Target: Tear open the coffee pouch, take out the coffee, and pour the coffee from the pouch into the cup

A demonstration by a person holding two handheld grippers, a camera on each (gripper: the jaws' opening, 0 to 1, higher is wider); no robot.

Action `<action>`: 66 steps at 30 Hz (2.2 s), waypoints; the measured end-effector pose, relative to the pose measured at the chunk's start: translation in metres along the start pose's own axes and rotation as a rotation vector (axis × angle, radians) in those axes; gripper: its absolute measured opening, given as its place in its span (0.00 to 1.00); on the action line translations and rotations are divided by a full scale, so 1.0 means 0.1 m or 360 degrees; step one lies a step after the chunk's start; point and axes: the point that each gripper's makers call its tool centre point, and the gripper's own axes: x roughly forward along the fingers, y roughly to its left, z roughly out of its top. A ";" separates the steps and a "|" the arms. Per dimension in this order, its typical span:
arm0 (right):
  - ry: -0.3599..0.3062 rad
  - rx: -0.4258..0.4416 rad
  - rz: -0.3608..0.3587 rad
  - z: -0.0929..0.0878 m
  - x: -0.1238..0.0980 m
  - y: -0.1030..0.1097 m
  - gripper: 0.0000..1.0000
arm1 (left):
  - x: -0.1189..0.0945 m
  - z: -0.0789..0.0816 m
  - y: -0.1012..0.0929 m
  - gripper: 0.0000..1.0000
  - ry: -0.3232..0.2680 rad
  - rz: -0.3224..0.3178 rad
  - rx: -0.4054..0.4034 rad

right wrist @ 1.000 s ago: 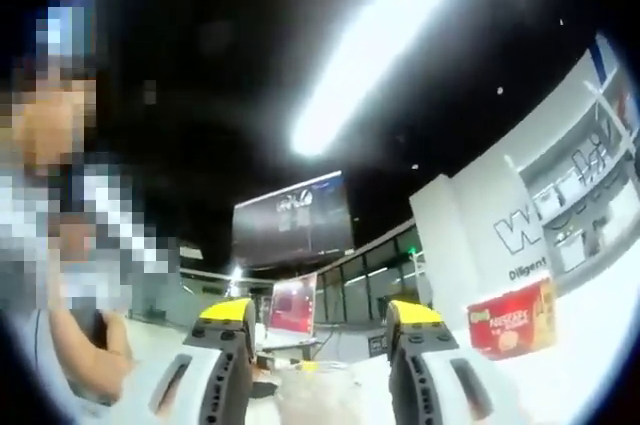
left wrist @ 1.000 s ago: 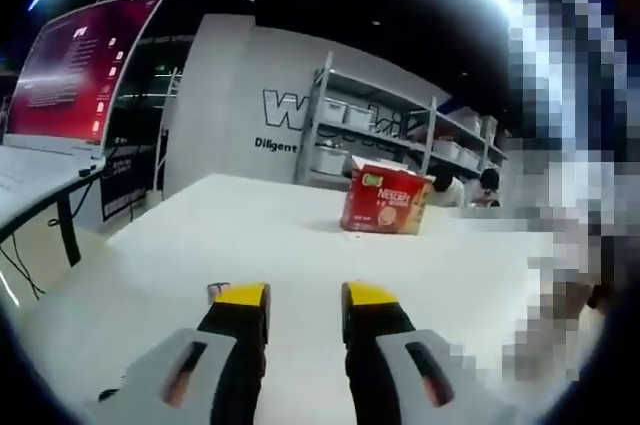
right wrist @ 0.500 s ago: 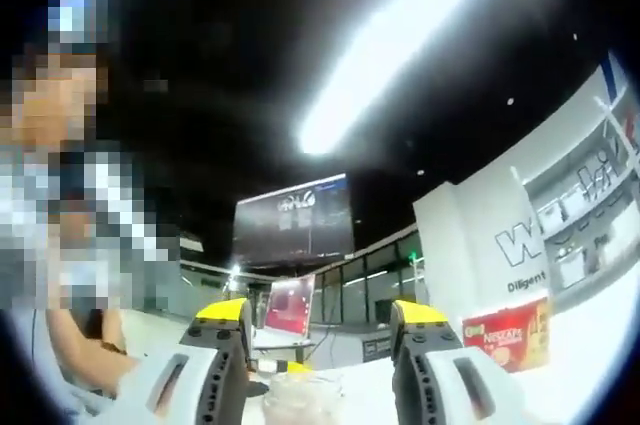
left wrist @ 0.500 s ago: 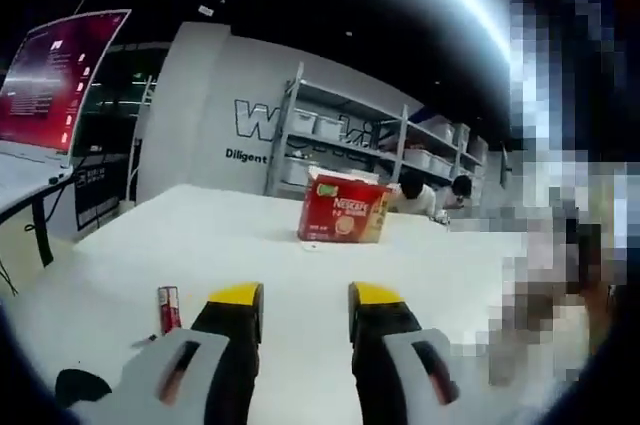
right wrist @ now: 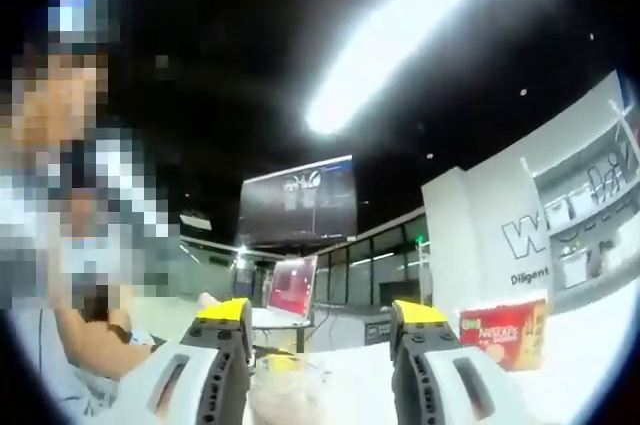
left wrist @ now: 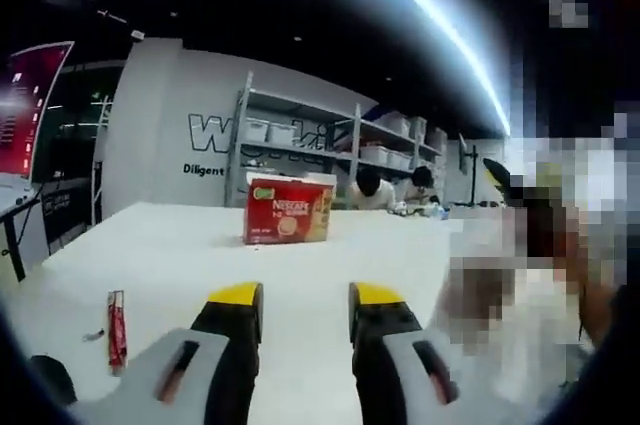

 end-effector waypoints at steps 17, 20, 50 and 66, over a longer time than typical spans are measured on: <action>-0.0213 0.0029 0.0046 0.11 0.18 0.29 0.53 | -0.20 0.36 -0.58 0.25 -0.0233 -0.0241 0.0083; -0.0236 0.0057 0.0025 0.13 0.17 0.28 0.52 | -0.24 0.47 -0.64 0.27 -0.0247 -0.0263 0.0088; -0.0199 0.0085 0.0101 0.54 0.46 0.09 0.56 | -0.12 1.61 -1.43 0.38 -0.0214 -0.0711 0.0003; -0.0175 0.0157 -0.0019 0.17 0.12 0.14 0.50 | -0.35 0.75 -1.49 0.35 -0.0075 -0.0759 0.0197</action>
